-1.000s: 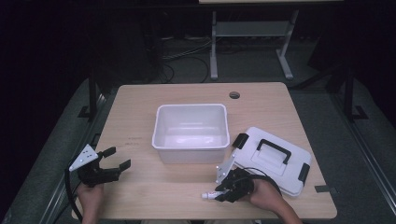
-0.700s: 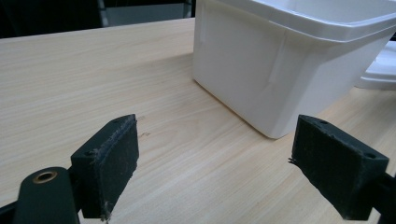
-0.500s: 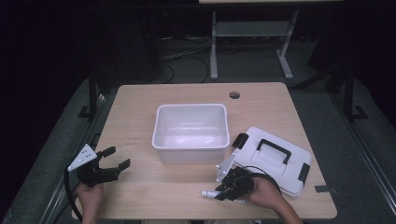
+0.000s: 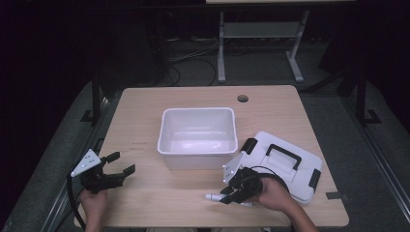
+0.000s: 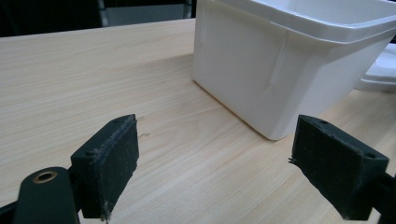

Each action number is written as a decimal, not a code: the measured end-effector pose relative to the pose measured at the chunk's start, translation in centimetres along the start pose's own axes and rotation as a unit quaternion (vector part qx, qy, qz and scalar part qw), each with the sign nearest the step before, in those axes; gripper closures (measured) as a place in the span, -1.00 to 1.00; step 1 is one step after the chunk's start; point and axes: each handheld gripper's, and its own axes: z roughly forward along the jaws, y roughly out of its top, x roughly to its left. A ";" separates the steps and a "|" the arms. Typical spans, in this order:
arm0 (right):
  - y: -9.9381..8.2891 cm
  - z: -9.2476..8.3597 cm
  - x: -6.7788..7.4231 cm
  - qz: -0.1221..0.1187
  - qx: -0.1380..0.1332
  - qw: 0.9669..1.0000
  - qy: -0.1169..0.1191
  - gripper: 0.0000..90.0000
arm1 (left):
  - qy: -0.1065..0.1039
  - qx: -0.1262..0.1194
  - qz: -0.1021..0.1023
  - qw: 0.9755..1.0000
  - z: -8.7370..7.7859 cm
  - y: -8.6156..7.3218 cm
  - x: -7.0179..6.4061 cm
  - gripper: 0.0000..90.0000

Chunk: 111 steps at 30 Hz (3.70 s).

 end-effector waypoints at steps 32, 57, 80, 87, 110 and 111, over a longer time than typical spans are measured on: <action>5.6 -4.4 -0.8 -0.023 -0.026 0.999 0.011 0.58 | 0.002 -0.002 -0.002 1.000 -0.1 0.0 0.0 -0.69; 9.4 -6.7 -2.4 -0.028 -0.011 0.999 0.014 0.58 | 0.000 -0.004 -0.008 1.000 -0.2 -0.1 0.2 -0.69; 12.8 -8.2 -5.7 -0.039 0.008 0.999 0.005 0.58 | 0.001 -0.004 -0.005 1.000 -0.2 -0.2 0.2 -0.69; 13.4 -8.1 -7.1 -0.036 0.012 0.999 0.003 0.58 | 0.002 -0.005 -0.005 1.000 -0.3 -0.2 0.3 -0.69; 13.1 -6.4 -10.3 -0.009 0.016 1.000 0.003 0.58 | -0.001 -0.006 -0.006 1.000 -0.2 -0.1 0.2 -0.69; 13.0 -6.4 -10.4 -0.009 0.016 1.000 0.003 0.58 | -0.001 -0.006 -0.006 1.000 -0.2 -0.1 0.2 -0.69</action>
